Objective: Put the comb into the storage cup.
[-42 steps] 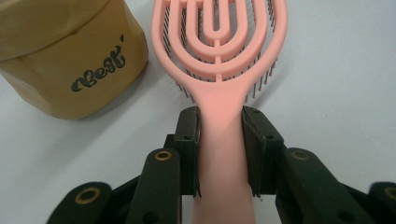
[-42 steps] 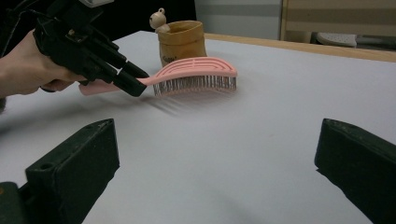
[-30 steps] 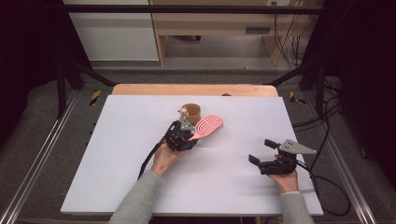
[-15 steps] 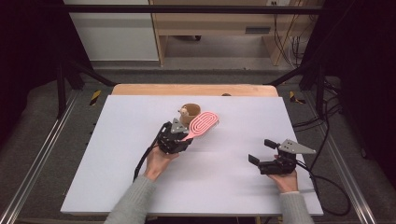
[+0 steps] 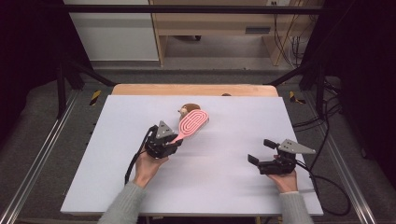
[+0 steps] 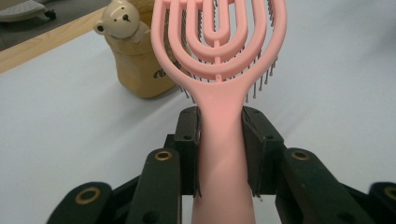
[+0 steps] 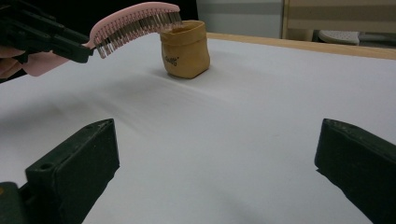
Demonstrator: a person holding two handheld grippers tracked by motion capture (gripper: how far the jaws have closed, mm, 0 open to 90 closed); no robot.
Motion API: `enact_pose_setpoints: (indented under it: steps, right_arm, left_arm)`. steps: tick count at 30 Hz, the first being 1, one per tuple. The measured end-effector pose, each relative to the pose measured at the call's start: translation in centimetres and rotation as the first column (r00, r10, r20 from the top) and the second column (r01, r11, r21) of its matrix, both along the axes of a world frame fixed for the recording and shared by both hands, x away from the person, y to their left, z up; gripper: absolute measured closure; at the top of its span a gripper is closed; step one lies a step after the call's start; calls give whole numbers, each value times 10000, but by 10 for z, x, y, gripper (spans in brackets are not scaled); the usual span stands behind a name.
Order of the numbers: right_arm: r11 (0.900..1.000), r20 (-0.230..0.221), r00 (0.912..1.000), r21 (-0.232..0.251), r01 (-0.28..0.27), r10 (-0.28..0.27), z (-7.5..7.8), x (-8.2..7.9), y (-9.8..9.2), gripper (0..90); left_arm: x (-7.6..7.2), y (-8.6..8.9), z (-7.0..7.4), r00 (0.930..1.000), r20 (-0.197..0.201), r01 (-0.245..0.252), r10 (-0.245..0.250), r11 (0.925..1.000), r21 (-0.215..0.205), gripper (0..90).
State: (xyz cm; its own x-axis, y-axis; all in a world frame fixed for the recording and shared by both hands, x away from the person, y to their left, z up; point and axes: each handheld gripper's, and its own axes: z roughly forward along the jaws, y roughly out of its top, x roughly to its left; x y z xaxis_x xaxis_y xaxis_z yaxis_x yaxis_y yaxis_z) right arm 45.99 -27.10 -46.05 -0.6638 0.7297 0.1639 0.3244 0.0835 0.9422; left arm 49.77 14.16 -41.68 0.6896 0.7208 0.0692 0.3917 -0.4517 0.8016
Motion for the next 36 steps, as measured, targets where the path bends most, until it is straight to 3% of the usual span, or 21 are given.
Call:
enact_pose_setpoints:
  steps: [14,25,36]
  right_arm:
    - [9999,-76,9999,29,-154,154,4,-1,8,3]
    - [9995,-158,9994,5,-304,304,7,0,19,3]
    - [9993,-197,9995,270,-256,262,12,-1,26,3]
  left_arm:
    - [-18,18,-4,9993,266,-259,268,9990,-361,691]
    - [-31,17,-3,9970,705,-277,314,9982,-527,691]
    - [-36,19,-2,9957,847,-326,383,9971,-683,691]
